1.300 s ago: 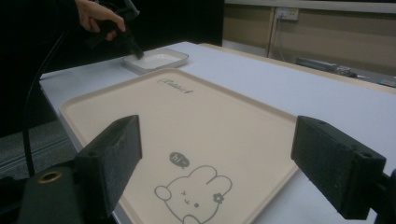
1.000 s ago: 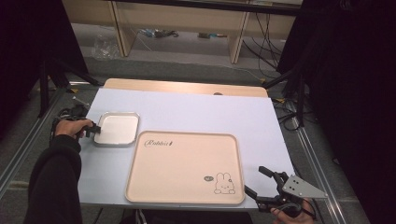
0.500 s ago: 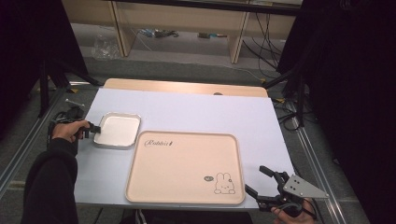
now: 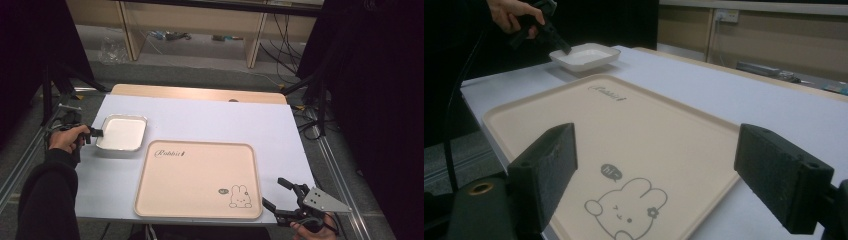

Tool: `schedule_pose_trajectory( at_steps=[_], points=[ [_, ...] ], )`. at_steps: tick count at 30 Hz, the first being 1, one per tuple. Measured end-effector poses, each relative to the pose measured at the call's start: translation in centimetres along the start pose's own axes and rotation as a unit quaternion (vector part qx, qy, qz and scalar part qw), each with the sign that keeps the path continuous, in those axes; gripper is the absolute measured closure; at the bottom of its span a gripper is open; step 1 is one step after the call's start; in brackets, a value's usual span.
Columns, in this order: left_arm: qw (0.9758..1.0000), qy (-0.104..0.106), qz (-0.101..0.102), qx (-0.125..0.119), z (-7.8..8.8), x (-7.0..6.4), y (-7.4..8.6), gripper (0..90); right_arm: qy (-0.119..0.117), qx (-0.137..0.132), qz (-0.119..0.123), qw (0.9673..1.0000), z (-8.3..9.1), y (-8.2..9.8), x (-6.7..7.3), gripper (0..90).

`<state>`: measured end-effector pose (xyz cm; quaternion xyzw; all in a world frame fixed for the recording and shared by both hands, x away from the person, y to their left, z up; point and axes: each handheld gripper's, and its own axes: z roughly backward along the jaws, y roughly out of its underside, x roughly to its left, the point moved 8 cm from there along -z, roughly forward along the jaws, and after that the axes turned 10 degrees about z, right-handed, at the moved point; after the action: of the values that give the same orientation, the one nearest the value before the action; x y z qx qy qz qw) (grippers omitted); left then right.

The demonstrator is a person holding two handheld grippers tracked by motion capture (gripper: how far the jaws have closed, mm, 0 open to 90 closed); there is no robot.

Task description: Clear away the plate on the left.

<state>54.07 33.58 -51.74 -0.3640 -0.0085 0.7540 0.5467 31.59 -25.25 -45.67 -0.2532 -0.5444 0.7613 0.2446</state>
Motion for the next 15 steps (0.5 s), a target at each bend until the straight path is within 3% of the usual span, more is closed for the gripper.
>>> schedule_pose_trajectory(
  at_steps=[2,3,4,8,11,12,14,15],
  points=[
    [0.9999,0.009,-0.005,-0.006,0.7,-0.3,-0.1,87.9,-0.006,0.003,-0.006,1.0000,-0.1,0.1,0.2,18.1],
    [0.9998,0.013,-0.008,-0.008,1.0,-0.5,0.0,87.9,-0.002,0.008,0.003,1.0000,0.1,0.1,0.0,18.1],
    [0.9998,0.014,-0.015,-0.007,1.3,-0.7,0.0,87.9,0.004,-0.005,0.005,1.0000,-0.1,-0.1,-0.1,18.1],
    [0.9991,0.028,-0.027,-0.017,2.5,-1.8,0.0,87.9,0.008,-0.016,0.020,0.9996,-0.2,-0.2,-0.3,18.1],
    [0.9981,0.039,-0.045,-0.016,3.0,-2.7,0.0,87.8,-0.004,0.006,0.000,1.0000,0.0,0.0,0.2,18.1],
    [0.9977,0.044,-0.050,-0.014,3.1,-3.1,0.1,87.9,-0.003,-0.009,0.008,0.9999,-0.2,-0.1,0.1,18.1],
    [0.9973,0.051,-0.052,-0.013,3.1,-3.5,0.3,87.9,-0.001,-0.004,-0.002,1.0000,-0.1,-0.1,0.1,18.1],
    [0.9964,0.053,-0.065,-0.007,3.2,-4.2,0.6,87.9,0.002,-0.003,0.010,0.9999,-0.1,-0.1,-0.1,18.1]
  ],
)
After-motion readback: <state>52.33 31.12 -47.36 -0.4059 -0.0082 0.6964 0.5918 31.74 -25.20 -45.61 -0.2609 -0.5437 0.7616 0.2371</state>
